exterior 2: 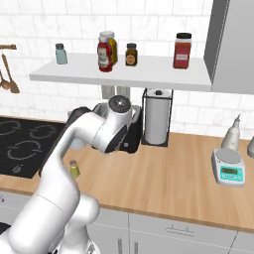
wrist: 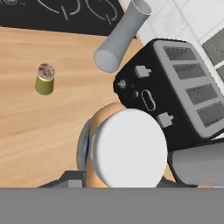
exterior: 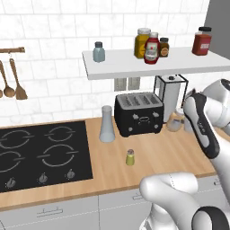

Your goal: Put the shaker and condiment bottle from the counter next to their counterparts in the cabinet.

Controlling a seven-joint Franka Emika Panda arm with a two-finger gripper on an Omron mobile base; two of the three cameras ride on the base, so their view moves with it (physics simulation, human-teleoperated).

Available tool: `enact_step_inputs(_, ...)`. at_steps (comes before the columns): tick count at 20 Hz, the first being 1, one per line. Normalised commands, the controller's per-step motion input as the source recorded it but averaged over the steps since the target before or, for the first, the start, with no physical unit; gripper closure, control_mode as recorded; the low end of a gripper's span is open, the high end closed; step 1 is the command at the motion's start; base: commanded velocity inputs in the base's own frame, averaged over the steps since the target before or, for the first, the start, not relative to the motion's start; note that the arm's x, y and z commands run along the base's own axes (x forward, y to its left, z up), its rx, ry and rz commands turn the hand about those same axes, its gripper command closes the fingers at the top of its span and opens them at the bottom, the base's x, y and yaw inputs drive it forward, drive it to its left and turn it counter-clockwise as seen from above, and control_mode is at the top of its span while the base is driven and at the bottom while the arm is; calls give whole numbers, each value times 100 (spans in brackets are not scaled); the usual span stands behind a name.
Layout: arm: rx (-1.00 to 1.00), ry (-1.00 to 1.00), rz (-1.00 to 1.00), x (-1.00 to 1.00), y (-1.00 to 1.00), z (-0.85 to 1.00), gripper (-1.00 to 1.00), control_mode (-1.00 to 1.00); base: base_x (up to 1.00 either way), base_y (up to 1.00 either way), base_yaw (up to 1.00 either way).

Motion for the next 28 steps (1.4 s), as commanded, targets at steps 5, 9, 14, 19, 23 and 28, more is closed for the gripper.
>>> enact_step_inputs(5,-3,-15,6,-27,0,42,100,-100,0,0,0)
enact_step_inputs(9,-6,-11,7,-13,0,38,100,-100,0,0,0)
enact_step_inputs(14,-10,-5,6,0,0,43,100,-100,0,0,0)
enact_step_inputs(19,-9,-3,1,0,0,45,100,-100,0,0,0)
enact_step_inputs(23,-7,-4,1,-2,0,49,100,-100,0,0,0)
enact_step_inputs(28,-2,-1,0,-7,0,47,100,-100,0,0,0)
